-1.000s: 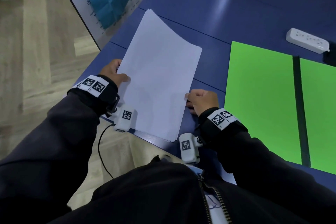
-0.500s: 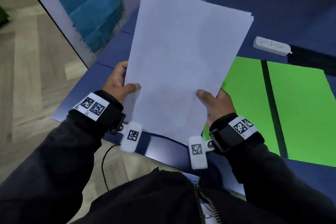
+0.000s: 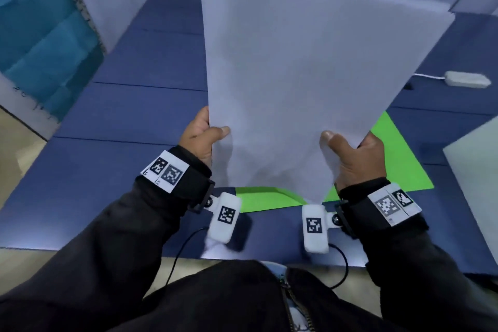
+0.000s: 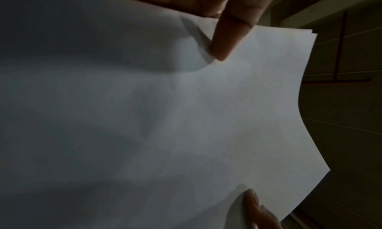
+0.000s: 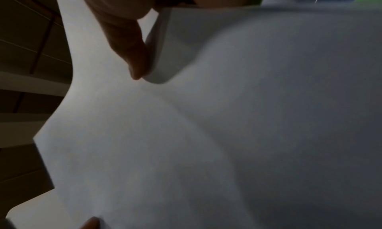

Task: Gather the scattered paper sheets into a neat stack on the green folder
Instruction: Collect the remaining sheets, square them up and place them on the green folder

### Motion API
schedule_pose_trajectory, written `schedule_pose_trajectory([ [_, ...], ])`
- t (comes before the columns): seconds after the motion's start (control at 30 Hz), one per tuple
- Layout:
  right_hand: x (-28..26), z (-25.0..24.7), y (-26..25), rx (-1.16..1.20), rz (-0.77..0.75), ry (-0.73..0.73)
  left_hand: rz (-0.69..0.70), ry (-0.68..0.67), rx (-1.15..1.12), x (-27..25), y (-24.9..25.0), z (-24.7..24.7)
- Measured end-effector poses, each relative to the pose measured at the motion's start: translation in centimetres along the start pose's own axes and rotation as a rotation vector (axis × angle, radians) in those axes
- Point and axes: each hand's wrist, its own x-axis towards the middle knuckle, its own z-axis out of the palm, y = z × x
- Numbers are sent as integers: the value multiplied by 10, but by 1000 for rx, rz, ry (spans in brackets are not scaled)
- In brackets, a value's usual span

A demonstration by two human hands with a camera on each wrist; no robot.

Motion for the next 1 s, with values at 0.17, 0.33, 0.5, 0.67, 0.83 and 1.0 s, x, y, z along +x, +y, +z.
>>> schedule_pose_trajectory([
  [0.17, -3, -28, -7, 145, 6, 44, -30, -69, 23, -7, -10, 19],
  [0.33, -1, -24, -19, 106, -49, 20, 22, 59, 4, -1, 6, 40],
  [0.5, 6, -22, -43, 149, -140, 1, 58, 1, -15, 2, 32, 46],
  [0.67, 7, -21, -45, 184, -110, -73, 145, -9, -42, 3, 41, 48],
  [0.83, 13, -16, -51, 105, -127, -32, 102, 76, -157, 2, 48, 59],
  [1.0, 21, -28, -64, 173, -148, -97, 180, -73, -80, -1, 64, 54],
])
